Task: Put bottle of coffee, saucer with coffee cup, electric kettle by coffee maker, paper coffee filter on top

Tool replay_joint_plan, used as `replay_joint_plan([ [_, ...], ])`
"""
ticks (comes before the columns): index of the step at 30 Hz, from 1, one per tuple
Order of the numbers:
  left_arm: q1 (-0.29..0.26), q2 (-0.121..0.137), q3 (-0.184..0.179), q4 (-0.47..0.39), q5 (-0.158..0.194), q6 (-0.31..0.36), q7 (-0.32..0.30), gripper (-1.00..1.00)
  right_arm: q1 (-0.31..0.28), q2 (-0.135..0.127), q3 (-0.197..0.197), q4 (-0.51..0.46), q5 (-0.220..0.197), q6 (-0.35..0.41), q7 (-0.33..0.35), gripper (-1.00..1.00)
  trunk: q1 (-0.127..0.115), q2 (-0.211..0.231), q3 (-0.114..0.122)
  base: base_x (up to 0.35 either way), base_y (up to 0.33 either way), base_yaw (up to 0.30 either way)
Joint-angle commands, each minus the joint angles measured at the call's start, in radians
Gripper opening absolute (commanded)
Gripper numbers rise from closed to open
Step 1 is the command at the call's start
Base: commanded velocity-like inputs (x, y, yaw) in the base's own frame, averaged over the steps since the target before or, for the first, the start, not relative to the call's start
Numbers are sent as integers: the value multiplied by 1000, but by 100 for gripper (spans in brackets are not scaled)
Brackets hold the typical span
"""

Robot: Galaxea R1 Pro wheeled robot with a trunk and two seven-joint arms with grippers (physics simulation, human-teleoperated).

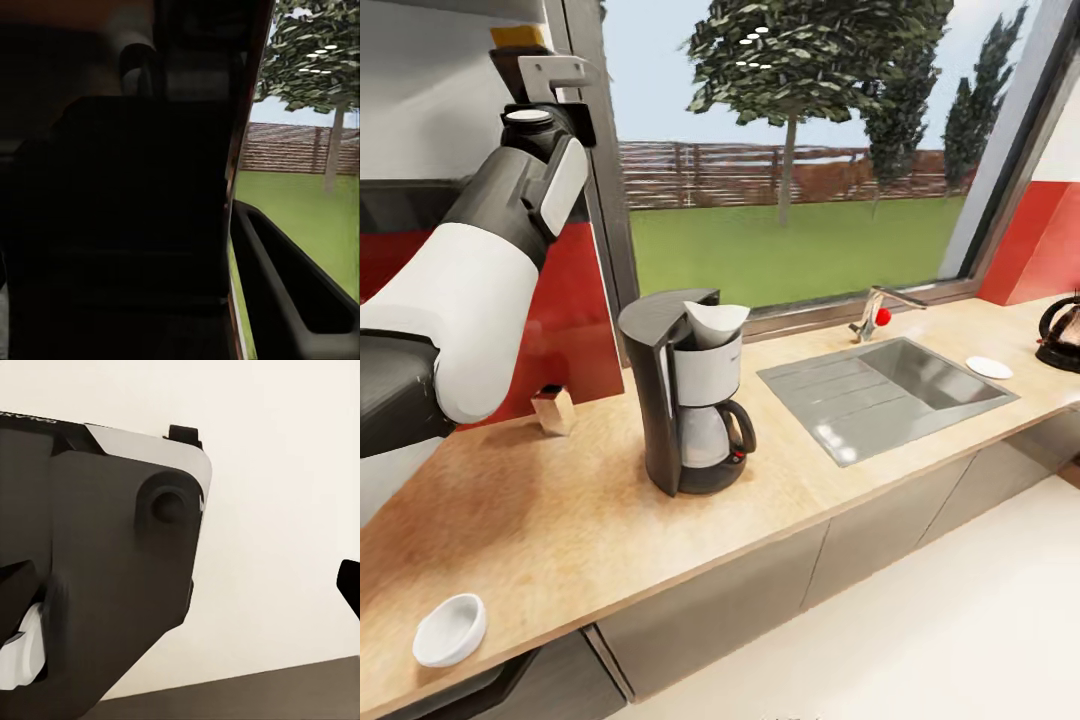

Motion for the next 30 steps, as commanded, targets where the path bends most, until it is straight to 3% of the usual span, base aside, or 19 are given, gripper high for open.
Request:
replay_joint_plan([
  [1,-1,1,-7,-1,2,6,6,-100,0,0,7,-2,-3,6,1,100,1,-2,-2,0,0,-265],
  [14,-1,-3,-6,0,8,8,4,-100,0,0,7,-2,-3,6,1,100,1,-2,-2,0,0,-265],
  [21,19,-26,-7,9,8,3,-11,-100,0,0,7,-2,-3,6,0,100,1,-2,-2,0,0,-266],
  [25,54,-53,-8,5,4,-6,-15,-100,0,0,7,-2,-3,6,0,100,1,-2,-2,0,0,-266],
  [26,60,-69,-8,3,7,-7,-17,-100,0,1,7,-2,-3,6,-1,100,1,-2,-2,0,0,-266],
  [30,64,-83,-8,-1,7,-4,-36,-100,0,1,7,-2,-4,3,-3,100,1,-2,-2,0,0,-147],
])
